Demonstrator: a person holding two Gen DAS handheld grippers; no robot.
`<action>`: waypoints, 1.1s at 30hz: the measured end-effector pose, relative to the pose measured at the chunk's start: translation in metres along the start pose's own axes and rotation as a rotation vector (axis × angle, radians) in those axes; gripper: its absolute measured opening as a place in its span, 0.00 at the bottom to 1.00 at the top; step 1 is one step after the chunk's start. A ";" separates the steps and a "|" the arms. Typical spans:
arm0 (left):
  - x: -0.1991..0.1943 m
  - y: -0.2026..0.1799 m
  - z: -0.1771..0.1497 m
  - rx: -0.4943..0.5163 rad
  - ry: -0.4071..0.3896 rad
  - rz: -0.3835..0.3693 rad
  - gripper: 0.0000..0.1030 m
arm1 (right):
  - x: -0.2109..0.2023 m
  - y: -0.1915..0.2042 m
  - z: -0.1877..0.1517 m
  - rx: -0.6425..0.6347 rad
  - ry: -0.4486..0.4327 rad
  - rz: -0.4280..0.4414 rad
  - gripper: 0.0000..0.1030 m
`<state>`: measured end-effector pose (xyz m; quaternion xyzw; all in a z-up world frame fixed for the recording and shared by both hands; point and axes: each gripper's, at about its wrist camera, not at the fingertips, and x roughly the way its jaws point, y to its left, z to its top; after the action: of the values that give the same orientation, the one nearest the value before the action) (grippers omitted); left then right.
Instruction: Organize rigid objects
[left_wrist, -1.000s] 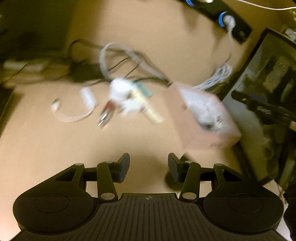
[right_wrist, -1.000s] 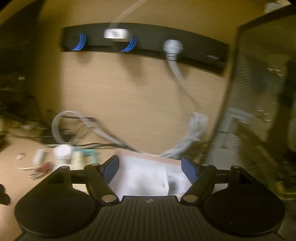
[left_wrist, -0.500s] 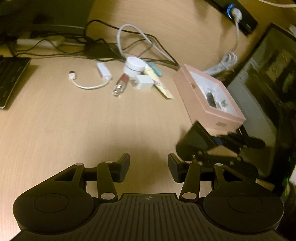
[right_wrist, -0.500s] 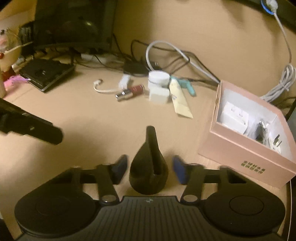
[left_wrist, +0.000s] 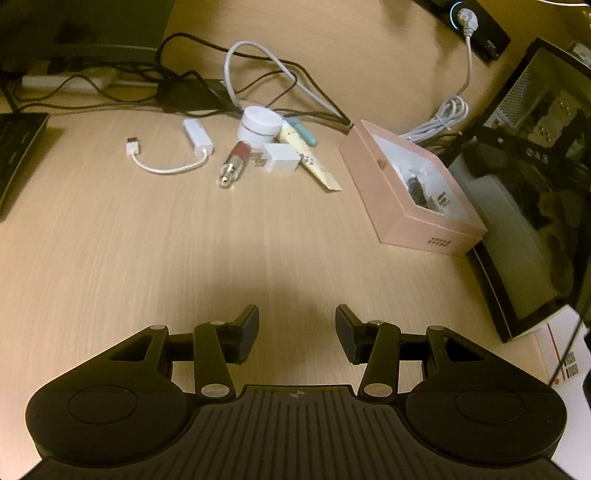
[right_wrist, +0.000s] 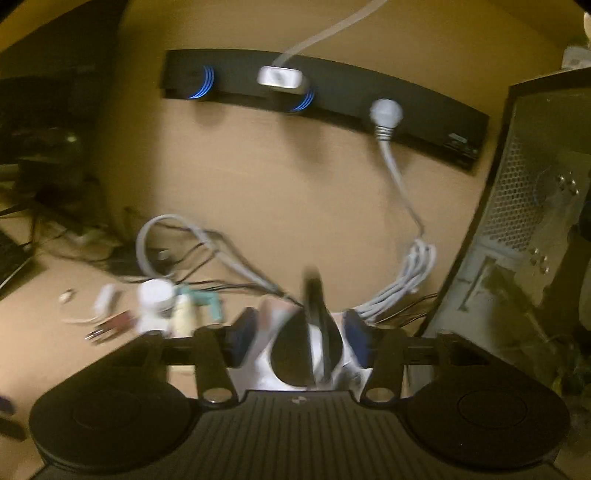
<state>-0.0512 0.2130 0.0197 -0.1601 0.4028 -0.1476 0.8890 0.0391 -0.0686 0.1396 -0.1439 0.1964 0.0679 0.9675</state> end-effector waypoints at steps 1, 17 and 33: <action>0.000 0.001 0.001 0.001 -0.004 0.001 0.49 | 0.005 -0.004 0.001 0.009 0.004 -0.012 0.61; -0.007 0.051 0.011 -0.090 -0.021 0.064 0.49 | 0.171 0.079 0.025 0.345 0.334 0.271 0.63; -0.013 0.091 0.006 -0.180 -0.011 0.093 0.49 | 0.248 0.129 0.007 0.277 0.352 0.146 0.34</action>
<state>-0.0427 0.3015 -0.0052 -0.2211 0.4165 -0.0684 0.8792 0.2445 0.0743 0.0142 -0.0048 0.3795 0.0840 0.9214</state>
